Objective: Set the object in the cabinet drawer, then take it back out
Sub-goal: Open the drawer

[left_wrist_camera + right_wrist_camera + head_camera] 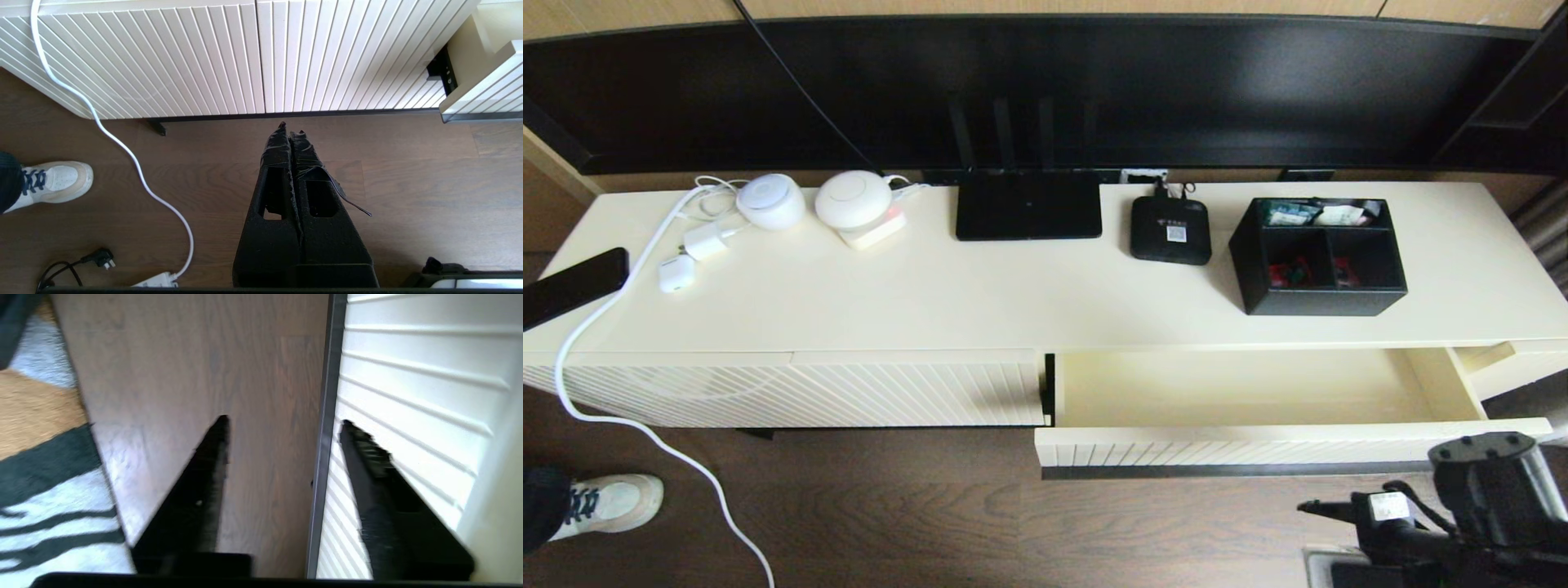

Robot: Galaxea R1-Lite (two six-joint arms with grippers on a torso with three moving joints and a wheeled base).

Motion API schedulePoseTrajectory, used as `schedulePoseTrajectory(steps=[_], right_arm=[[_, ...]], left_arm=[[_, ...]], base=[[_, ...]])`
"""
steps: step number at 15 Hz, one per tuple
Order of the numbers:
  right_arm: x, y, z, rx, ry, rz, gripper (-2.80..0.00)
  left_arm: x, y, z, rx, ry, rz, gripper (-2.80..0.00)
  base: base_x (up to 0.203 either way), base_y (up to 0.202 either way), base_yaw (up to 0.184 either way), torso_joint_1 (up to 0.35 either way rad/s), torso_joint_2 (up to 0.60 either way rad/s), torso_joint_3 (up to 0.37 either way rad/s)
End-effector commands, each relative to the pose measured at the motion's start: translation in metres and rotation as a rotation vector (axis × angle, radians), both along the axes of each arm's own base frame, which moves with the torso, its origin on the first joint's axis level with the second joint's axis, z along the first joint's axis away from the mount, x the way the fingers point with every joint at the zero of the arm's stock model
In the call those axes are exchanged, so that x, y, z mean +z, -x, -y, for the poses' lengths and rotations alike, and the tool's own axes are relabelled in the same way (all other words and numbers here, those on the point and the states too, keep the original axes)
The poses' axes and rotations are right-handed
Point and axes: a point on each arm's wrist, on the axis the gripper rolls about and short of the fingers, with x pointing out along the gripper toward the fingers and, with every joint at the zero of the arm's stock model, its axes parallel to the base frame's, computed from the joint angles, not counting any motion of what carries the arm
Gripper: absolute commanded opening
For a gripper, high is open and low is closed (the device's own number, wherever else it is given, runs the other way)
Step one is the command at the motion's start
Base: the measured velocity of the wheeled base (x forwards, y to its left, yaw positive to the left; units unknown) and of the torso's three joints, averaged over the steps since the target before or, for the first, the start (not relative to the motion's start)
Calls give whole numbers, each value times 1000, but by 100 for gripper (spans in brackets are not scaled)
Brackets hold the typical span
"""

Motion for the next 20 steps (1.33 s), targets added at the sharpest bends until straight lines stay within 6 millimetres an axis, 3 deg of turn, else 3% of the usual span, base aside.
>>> schedulePoseTrajectory(steps=[1,4,8,11,15,20], right_arm=[[33,26,10,-25,-48,52,-280],[69,45,18,-194,-189,-65,-280],[113,48,19,-461,-479,-150,-280],[120,21,9,-605,-589,-230,-280],[122,-32,-12,-854,-753,-338,-280],[111,-91,-32,-1106,-810,-306,-280]], left_arm=[[0,0,0,0,-1,0,-280],[0,0,0,0,-1,0,-280],[0,0,0,0,-1,-2,-280],[0,0,0,0,-1,-2,-280],[0,0,0,0,-1,2,-280],[0,0,0,0,-1,-1,-280]], base=[[0,0,0,0,0,0],[0,0,0,0,0,0],[0,0,0,0,0,0],[0,0,0,0,0,0],[0,0,0,0,0,0],[0,0,0,0,0,0]])
